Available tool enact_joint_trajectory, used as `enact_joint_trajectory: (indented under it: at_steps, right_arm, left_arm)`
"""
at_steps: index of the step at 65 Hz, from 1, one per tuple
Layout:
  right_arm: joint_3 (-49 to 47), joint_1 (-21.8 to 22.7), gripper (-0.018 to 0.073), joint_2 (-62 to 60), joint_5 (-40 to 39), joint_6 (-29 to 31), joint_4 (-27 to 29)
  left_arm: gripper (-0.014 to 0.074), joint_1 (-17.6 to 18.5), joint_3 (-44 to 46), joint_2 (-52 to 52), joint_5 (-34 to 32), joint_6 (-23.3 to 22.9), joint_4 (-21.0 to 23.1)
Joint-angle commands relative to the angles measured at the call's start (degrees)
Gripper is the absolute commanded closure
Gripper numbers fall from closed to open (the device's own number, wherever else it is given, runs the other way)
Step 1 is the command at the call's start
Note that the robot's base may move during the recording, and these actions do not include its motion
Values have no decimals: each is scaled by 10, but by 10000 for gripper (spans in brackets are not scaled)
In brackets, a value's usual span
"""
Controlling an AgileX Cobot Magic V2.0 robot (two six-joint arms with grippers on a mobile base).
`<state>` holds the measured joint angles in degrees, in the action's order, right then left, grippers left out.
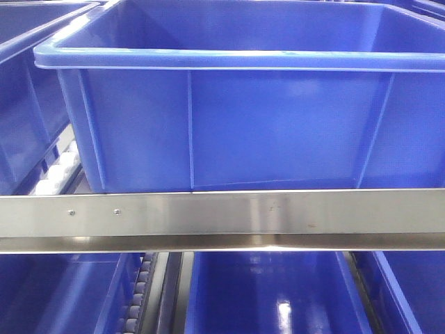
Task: Grab silver tray and place in blue box
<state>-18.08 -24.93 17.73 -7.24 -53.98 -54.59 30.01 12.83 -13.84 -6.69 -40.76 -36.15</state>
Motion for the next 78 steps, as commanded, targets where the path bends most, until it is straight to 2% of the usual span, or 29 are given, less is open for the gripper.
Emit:
enact_joint_trajectory:
  at_steps: [1,27,35,41,48,55,59,62,67,78]
  right_arm:
    - [-16,3,505,3,-30,3,-3]
    - [-16,3,505,3,-26,3,-3]
    - [-16,3,505,3,43,14,14]
    - [-9,3,505,3,72,112,72]
    - [6,10,505,3,82,300,226]
    - [26,51,505,3,60,470,367]
    - [41,84,505,3,36,540,420]
    - [56,111,505,3,15,567,451]
    - [88,161,505,3,-21,569,489]
    - [130,236,505,3,-101,544,498]
  left_arm:
    - [689,0,17,-3,-43,-2,0]
    - [689,0,17,-3,-43,-2,0]
    - [689,0,17,-3,-43,-2,0]
    - [689,0,17,-3,-43,-2,0]
    - [689,0,17,-3,-43,-2,0]
    - [689,0,17,-3,-43,-2,0]
    - [689,0,17,-3,-43,-2,0]
    - [689,0,17,-3,-43,-2,0]
    - [689,0,17,-3,-43,-2,0]
    - [689,0,17,-3,-43,-2,0]
